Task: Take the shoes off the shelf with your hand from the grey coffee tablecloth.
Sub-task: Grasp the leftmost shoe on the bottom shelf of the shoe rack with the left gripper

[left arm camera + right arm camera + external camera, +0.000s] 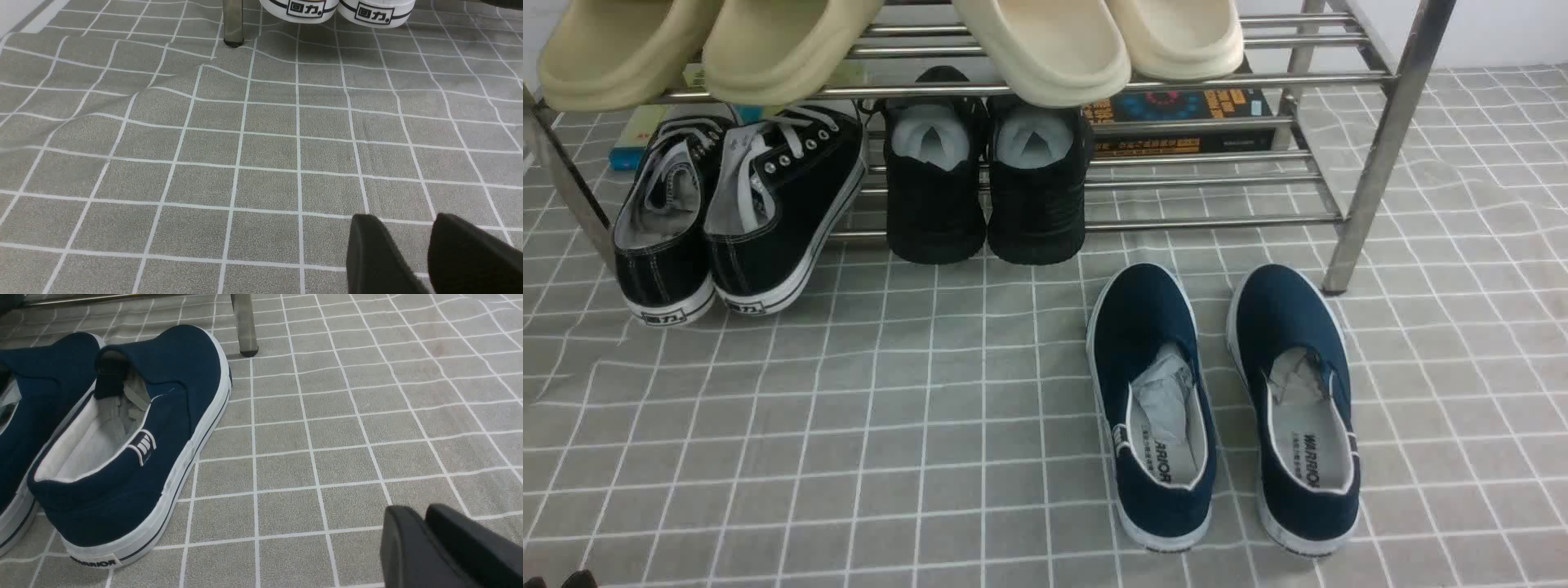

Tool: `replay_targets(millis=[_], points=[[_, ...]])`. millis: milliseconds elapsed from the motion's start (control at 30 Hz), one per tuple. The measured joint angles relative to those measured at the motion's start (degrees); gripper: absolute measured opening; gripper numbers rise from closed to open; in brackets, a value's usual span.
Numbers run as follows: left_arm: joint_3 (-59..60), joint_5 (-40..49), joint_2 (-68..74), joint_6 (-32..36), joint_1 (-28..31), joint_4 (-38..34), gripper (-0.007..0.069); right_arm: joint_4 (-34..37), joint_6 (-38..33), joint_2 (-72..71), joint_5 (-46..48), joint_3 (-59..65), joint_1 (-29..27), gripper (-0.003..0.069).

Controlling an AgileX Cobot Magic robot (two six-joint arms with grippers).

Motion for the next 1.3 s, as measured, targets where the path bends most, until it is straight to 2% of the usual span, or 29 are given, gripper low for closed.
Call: replay_targets(millis=[567,667,733,767,800,833,900,967,1100,1200,1300], points=[[0.00,-0.12,0.00,-0.03,0.00,0.33,0.0240,0.00,-0.06,0.00,0.00,0.00,0.00,0.0095],[0.00,-0.19,0.00,-3.04,0.00,-2.10,0.0240,0.00,-0.06,0.00,0.00,0.00,0.00,0.0097],[0.00,-0.19,0.00,-11.31,0.00,-10.90,0.0240,0.00,-0.06,0.00,0.00,0.00,0.00,0.0100],[0.13,-0.06,0.00,-19.83,0.00,-20.21,0.0240,0.00,-0.06,0.00,0.00,0.00,0.00,0.0103],[0.13,-0.06,0.00,-20.88,0.00,-22.52,0.0240,0.00,-0.06,0.00,0.00,0.00,0.00,0.0103],[0.32,-0.06,0.00,-28.89,0.00,-29.78,0.0240,0.00,-0.06,0.00,0.00,0.00,0.00,0.0105],[0.44,-0.82,0.00,-36.03,0.00,-36.34,0.0240,0.00,-0.06,0.00,0.00,0.00,0.00,0.0105],[0.50,-3.33,0.00,-38.54,0.00,-38.44,0.0240,0.00,-0.06,0.00,0.00,0.00,0.00,0.0105],[0.12,-8.52,0.00,-37.08,0.00,-39.10,0.0207,0.00,-0.06,0.00,0.00,0.00,0.00,0.0106],[-9.22,-6.46,0.40,-24.84,0.00,-33.80,0.0085,0.00,-0.06,0.00,0.00,0.00,0.00,0.0110],[-20.32,-1.80,5.82,-15.81,0.00,-27.27,0.0014,0.00,-0.06,0.00,0.00,0.00,0.00,0.0113]])
